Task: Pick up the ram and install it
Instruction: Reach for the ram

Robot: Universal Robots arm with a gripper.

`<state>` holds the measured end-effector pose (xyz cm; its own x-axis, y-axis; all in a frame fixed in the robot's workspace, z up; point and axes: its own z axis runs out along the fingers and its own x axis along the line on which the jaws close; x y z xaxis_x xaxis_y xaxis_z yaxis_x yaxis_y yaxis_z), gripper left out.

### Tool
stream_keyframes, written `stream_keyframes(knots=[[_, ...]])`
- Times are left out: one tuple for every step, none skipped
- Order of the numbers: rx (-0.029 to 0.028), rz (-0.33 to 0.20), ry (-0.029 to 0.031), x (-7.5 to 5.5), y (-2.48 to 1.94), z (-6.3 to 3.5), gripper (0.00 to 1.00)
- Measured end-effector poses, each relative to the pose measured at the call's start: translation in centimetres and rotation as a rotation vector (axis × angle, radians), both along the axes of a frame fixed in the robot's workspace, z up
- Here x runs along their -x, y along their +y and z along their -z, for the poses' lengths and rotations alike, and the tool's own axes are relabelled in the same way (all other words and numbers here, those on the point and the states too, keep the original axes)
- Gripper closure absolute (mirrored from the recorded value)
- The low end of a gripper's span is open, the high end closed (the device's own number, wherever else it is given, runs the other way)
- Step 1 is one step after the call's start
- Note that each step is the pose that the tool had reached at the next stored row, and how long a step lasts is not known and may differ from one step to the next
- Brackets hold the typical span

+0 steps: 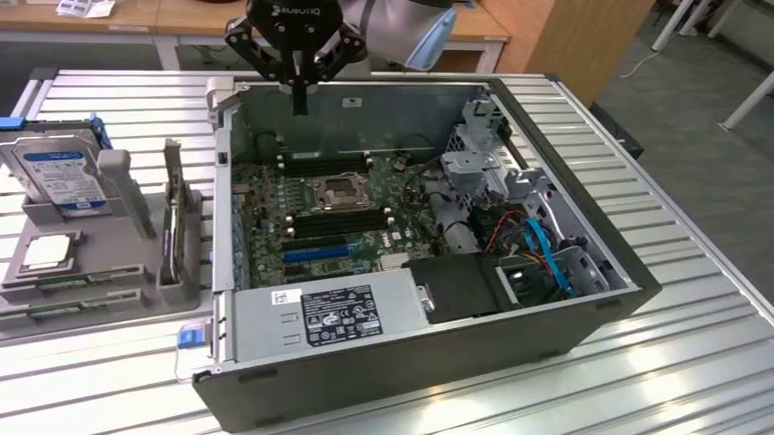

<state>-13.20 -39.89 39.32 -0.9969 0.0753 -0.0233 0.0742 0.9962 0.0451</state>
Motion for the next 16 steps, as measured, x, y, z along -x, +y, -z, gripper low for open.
stream_keyframes(knots=[[0.0000,0.000,0.0000,0.2,0.00,0.00,0.90],[0.0000,0.000,0.0001,0.4,0.00,0.00,0.90],[0.0000,0.000,0.0000,0.6,0.00,0.00,0.90],[-0.0001,0.000,0.0000,0.8,0.00,0.00,0.90],[0.0000,0.000,0.0000,1.0,0.00,0.00,0.90],[-0.0001,0.000,0.0000,1.1,0.00,0.00,0.90],[-0.0001,0.000,0.0000,1.3,0.00,0.01,0.90],[-0.0001,0.000,0.0000,1.4,0.00,0.01,0.90],[0.0000,0.000,0.0000,1.5,0.00,0.00,0.90],[0.0000,0.000,0.0000,1.6,0.00,0.00,0.90],[0.0000,0.000,0.0000,1.7,0.00,0.00,0.90],[0.0000,0.000,0.0000,1.9,0.00,0.00,0.90],[0.0000,0.000,0.0001,2.0,0.00,0.00,0.90],[0.0001,0.000,0.0000,2.2,0.00,0.00,0.90],[0.0000,0.000,0.0001,2.3,0.00,0.00,0.90],[0.0000,0.000,0.0000,2.5,0.00,0.01,0.90]])
